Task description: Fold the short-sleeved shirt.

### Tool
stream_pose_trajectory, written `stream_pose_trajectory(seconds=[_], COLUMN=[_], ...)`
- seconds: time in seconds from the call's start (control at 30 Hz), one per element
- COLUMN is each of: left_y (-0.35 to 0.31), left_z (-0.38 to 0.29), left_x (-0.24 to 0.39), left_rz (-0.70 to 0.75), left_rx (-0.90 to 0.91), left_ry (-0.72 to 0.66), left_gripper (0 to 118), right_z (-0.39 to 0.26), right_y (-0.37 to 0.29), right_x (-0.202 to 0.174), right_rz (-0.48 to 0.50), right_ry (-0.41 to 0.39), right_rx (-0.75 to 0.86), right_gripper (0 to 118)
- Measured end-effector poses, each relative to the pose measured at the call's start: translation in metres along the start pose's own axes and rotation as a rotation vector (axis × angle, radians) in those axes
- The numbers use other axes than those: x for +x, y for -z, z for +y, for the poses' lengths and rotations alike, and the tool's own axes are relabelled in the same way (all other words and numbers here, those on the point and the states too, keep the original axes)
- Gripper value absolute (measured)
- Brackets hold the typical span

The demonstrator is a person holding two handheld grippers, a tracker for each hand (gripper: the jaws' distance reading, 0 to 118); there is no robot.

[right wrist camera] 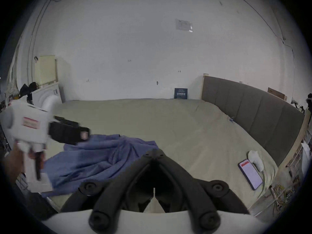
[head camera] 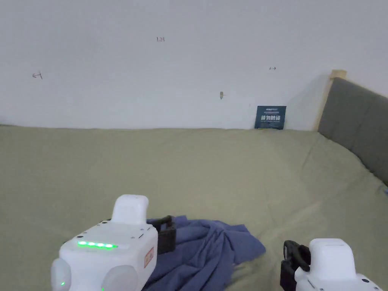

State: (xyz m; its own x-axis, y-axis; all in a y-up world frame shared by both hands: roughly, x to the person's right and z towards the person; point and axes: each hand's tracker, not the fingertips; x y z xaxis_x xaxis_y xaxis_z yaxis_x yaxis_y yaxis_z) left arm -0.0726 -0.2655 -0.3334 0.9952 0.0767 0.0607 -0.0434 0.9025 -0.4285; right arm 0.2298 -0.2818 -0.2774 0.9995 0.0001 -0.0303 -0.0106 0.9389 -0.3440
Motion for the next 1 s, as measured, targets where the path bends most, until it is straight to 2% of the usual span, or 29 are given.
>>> stream_pose_trajectory(seconds=[0.03, 0.07, 0.1, 0.3, 0.43, 0.63, 0.77, 1.0], left_y=[-0.023, -0.056, -0.081, -0.162, -0.171, -0.168, -0.141, -0.071], left_z=[-0.001, -0.001, -0.006, -0.027, -0.028, -0.028, -0.036, -0.087], left_x=[-0.010, -0.017, -0.027, -0.063, -0.077, -0.095, -0.127, -0.195], left_rz=[0.041, 0.074, 0.118, 0.286, 0.293, 0.255, 0.261, 0.276], left_rx=[0.045, 0.103, 0.155, 0.226, 0.229, 0.183, 0.035, -0.270], left_ry=[-0.003, -0.002, -0.004, 0.004, -0.015, -0.035, -0.065, -0.208], left_gripper=[41, 6, 0, 0, 0, 0, 0, 0], right_z=[0.001, 0.002, 0.003, 0.005, 0.009, 0.020, 0.018, 0.003], right_y=[-0.005, -0.011, -0.017, -0.045, -0.047, -0.052, -0.047, -0.037], right_x=[-0.004, -0.008, -0.012, -0.031, -0.040, -0.060, -0.070, -0.085], right_rz=[0.004, 0.008, 0.020, 0.025, 0.047, 0.093, 0.124, 0.154], right_ry=[-0.008, -0.014, -0.020, -0.027, -0.014, -0.055, -0.062, -0.078], right_rx=[0.011, 0.020, 0.036, 0.113, 0.123, 0.157, 0.146, 0.083], right_gripper=[1, 1, 1, 1, 1, 1, 1, 1])
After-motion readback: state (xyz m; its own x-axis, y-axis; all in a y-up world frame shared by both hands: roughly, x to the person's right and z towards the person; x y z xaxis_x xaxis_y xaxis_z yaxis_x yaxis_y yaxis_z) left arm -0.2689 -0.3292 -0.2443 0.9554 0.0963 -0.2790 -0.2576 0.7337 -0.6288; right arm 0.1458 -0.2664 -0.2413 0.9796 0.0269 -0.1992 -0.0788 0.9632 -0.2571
